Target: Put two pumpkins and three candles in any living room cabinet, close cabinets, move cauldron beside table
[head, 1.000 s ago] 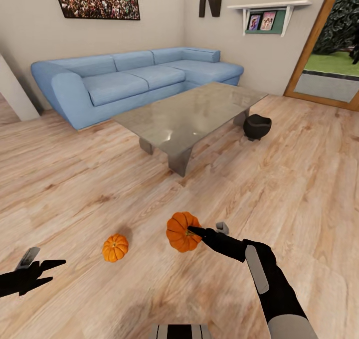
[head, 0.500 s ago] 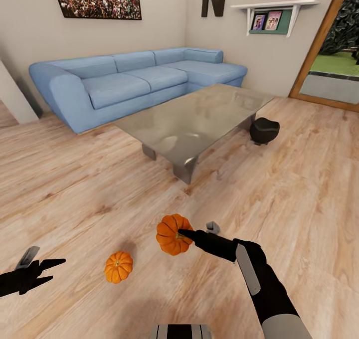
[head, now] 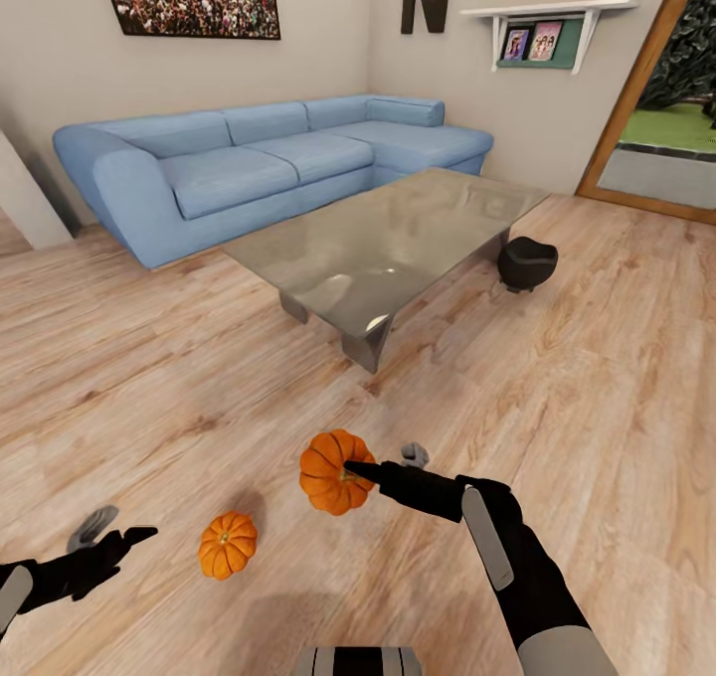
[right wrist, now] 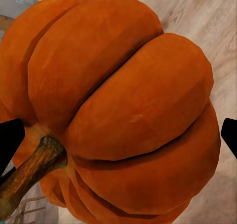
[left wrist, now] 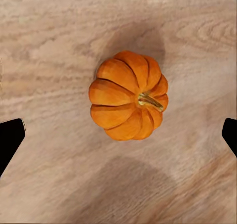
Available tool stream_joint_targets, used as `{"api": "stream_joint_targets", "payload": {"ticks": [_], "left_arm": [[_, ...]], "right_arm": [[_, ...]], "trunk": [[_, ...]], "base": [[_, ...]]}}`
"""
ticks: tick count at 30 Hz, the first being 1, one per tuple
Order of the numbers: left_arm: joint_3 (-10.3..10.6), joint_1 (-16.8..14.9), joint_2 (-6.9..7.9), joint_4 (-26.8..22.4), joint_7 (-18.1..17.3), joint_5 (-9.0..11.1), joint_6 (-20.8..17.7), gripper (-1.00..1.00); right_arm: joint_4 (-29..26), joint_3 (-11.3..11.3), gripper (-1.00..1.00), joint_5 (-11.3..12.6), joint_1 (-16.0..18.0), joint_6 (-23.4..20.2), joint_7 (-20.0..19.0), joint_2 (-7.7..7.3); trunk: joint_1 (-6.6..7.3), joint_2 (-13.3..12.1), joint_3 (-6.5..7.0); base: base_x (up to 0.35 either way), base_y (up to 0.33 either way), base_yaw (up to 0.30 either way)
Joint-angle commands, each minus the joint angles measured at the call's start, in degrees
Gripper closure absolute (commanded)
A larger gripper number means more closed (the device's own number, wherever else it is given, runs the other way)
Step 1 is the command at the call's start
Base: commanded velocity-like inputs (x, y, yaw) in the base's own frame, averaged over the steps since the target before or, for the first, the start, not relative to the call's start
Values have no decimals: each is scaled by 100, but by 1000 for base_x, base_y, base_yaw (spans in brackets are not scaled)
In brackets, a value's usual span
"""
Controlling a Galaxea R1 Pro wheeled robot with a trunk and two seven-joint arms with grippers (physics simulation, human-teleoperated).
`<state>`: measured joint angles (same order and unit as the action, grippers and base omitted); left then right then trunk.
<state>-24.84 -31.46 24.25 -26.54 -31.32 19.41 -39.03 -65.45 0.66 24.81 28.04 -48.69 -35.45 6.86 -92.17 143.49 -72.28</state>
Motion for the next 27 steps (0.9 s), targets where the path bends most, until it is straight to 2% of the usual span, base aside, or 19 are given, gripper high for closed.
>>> {"api": "stream_joint_targets", "payload": {"ticks": [1, 6, 8, 10, 13, 24, 27], "left_arm": [[-10, -1, -13, 50, 31, 8, 14, -100], [-92, -1, -7, 274, -104, 47, 41, -100], [-167, -1, -2, 299, -333, 65, 43, -100], [-205, -1, 1, 307, -692, 69, 39, -100], [-215, -1, -9, 310, -947, 68, 40, -100], [-226, -1, 4, 315, -1048, 72, 55, -100], [-230, -1, 13, 315, -1059, 77, 45, -100]], "right_arm": [[-1, 3, 100, 10, 0, -4, 3, 3], [-4, 27, 100, 20, 0, -19, -12, 8], [-100, 71, 100, 26, 2, -26, -130, 9], [-318, 213, 100, 29, 14, -59, -311, 9], [-560, 279, 100, 31, 23, -172, -404, 9], [-677, 311, 100, 34, 26, -239, -413, 14], [-672, 312, 100, 40, 26, -238, -405, 18]], "trunk": [[0, 0, 0], [0, 0, 0], [0, 0, 0], [0, 0, 0], [0, 0, 0], [0, 0, 0], [-8, 4, -66]], "base": [[0, 0, 0], [0, 0, 0], [0, 0, 0], [0, 0, 0], [0, 0, 0], [0, 0, 0], [0, 0, 0]]}}
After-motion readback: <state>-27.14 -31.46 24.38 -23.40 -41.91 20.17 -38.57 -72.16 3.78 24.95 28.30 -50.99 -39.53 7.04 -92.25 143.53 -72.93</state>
